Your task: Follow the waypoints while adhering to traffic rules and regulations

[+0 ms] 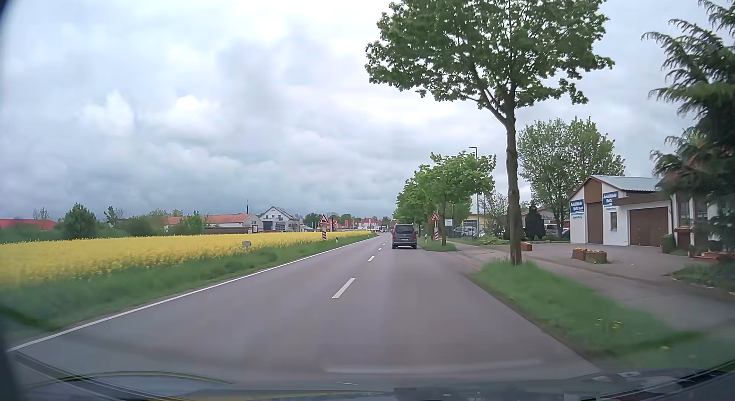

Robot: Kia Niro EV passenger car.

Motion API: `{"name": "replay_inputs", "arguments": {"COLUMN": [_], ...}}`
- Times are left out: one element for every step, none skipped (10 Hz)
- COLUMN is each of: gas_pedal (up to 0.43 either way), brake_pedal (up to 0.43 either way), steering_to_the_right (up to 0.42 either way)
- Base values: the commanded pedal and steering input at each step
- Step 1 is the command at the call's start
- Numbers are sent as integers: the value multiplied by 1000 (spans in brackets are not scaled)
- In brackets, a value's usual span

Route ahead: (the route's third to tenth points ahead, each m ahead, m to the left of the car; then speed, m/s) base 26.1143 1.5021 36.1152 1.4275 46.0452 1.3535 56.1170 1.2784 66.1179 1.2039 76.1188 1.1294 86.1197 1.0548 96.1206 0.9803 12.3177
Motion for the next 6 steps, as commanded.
{"name": "replay_inputs", "arguments": {"gas_pedal": [157,157,157,157,157,157], "brake_pedal": [12,12,12,12,12,12], "steering_to_the_right": [3,2,2,3,3,4]}}
